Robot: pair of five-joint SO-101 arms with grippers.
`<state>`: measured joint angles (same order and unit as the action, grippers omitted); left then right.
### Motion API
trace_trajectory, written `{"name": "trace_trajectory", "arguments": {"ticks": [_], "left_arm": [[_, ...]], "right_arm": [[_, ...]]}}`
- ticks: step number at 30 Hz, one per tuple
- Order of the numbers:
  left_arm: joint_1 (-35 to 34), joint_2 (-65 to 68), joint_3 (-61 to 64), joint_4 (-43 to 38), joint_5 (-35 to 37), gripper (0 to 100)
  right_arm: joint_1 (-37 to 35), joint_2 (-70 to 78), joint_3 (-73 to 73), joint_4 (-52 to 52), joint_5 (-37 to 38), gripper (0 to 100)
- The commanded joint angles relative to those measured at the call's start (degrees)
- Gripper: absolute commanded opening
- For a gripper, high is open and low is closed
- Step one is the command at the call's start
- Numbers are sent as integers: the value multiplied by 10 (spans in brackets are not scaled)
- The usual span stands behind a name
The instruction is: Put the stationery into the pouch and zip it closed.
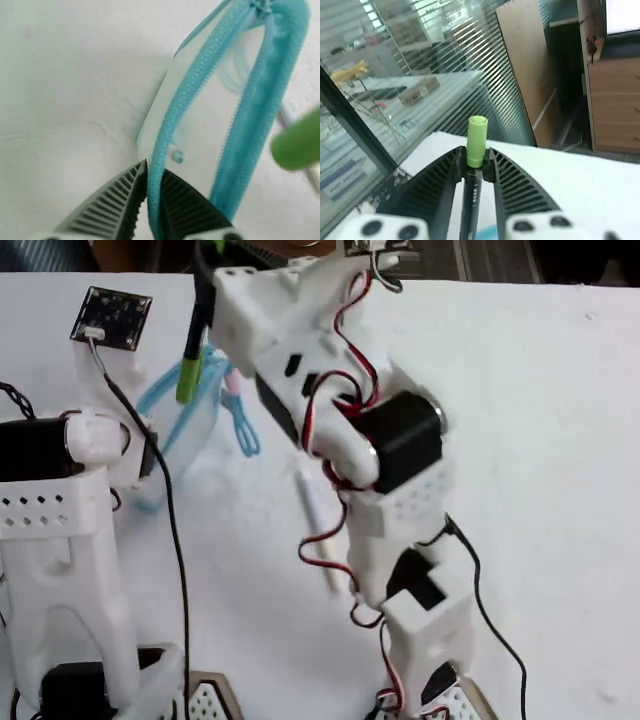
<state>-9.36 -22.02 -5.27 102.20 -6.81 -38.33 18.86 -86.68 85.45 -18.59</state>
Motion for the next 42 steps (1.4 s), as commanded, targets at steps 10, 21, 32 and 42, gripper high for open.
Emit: {"name": "trace_trajectory", "arguments": {"ticks": [10, 21, 32, 42], "left_arm": [[-1, 0, -7, 1, 3, 23], [-1, 0, -7, 1, 3, 23], [-4, 0, -7, 1, 3, 23], [-1, 0, -7, 1, 3, 23]], "right_arm": [[69, -303, 141, 162, 52, 17], [-53, -613, 872, 115, 171, 17], [-47, -619, 993, -483, 181, 17], [-18, -617, 1098, -808, 185, 17]]}}
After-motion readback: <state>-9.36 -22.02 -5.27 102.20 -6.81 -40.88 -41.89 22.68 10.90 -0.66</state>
